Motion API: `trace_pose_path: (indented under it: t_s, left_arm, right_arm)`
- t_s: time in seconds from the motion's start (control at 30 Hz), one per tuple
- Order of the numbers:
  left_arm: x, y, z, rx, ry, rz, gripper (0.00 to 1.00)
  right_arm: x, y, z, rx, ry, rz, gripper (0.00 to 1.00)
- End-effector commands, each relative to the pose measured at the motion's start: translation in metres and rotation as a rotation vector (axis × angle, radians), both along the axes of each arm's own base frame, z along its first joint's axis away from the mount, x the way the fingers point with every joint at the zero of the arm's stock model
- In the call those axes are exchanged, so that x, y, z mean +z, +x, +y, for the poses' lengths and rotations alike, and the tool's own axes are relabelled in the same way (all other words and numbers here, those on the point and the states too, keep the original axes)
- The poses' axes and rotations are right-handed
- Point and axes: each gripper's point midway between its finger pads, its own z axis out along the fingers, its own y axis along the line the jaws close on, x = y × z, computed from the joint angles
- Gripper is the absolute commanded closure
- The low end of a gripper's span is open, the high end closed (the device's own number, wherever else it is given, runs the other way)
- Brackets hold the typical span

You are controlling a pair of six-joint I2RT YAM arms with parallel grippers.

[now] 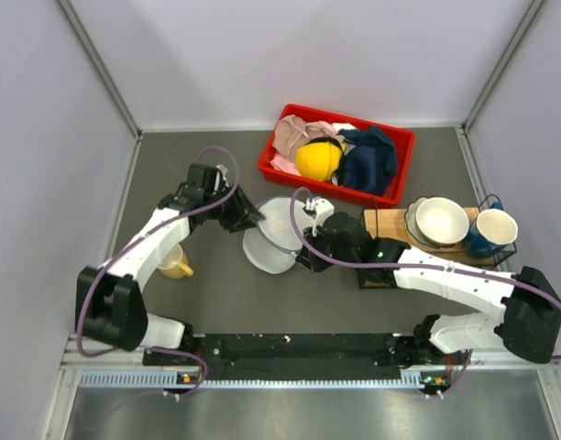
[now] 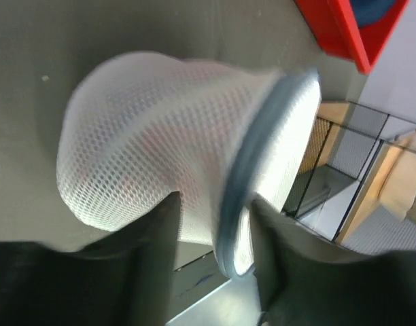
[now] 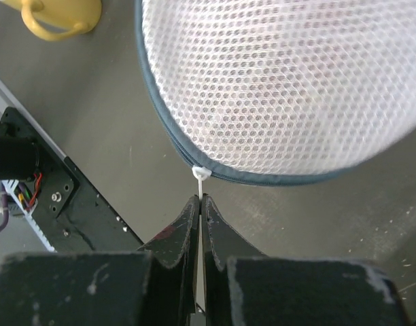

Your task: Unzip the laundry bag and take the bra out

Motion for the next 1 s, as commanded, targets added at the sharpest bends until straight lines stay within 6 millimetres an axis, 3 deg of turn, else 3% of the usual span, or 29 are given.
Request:
trace_pose_path:
  t_s: [0.0, 0.03, 0.07, 0.17, 0.27, 0.5, 0.6, 0.73, 0.87, 0.9, 0.97]
  left_arm:
    - [0.013, 0.022, 0.007, 0.0, 0.075, -0.071, 0.35]
    - [0.012, 0.018, 0.01, 0.006, 0.079, -0.079, 0.24]
    - [0.027, 0.014, 0.014, 0.023, 0.08, -0.133, 0.13]
    - [0.048, -0.003, 0.024, 0.047, 0.087, -0.201, 0.01]
    - [0.055, -0.024, 0.026, 0.047, 0.048, -0.214, 0.01]
    - [0.018, -0.071, 0.008, 0.001, -0.067, -0.099, 0.06]
    - [0.015, -0.076, 0.001, -0.007, -0.081, -0.088, 0.05]
    - [0.02, -0.069, -0.012, -0.012, -0.108, -0.106, 0.05]
    - [0.012, -0.05, -0.026, -0.011, -0.113, -0.097, 0.16]
    - [0.012, -0.045, -0.028, -0.007, -0.118, -0.089, 0.31]
    - [0.006, -0.038, -0.031, -0.01, -0.102, -0.071, 0.49]
  right_arm:
    - [0.016, -0.004, 0.02, 0.049, 0.026, 0.003, 1.0]
    - [0.017, -0.003, 0.022, 0.05, 0.028, 0.004, 1.0]
    - [0.016, -0.001, 0.024, 0.049, 0.025, 0.005, 1.0]
    - [0.019, 0.001, 0.029, 0.046, 0.036, 0.002, 1.0]
    - [0.017, 0.002, 0.033, 0.054, 0.038, 0.011, 1.0]
    - [0.017, 0.0, 0.042, 0.079, 0.048, 0.031, 1.0]
    - [0.016, 0.0, 0.045, 0.085, 0.05, 0.041, 1.0]
    - [0.014, 0.0, 0.046, 0.087, 0.049, 0.048, 1.0]
    - [0.017, 0.0, 0.048, 0.089, 0.057, 0.047, 1.0]
    - [0.018, 0.0, 0.048, 0.089, 0.057, 0.044, 1.0]
    - [0.016, -0.001, 0.047, 0.09, 0.05, 0.047, 1.0]
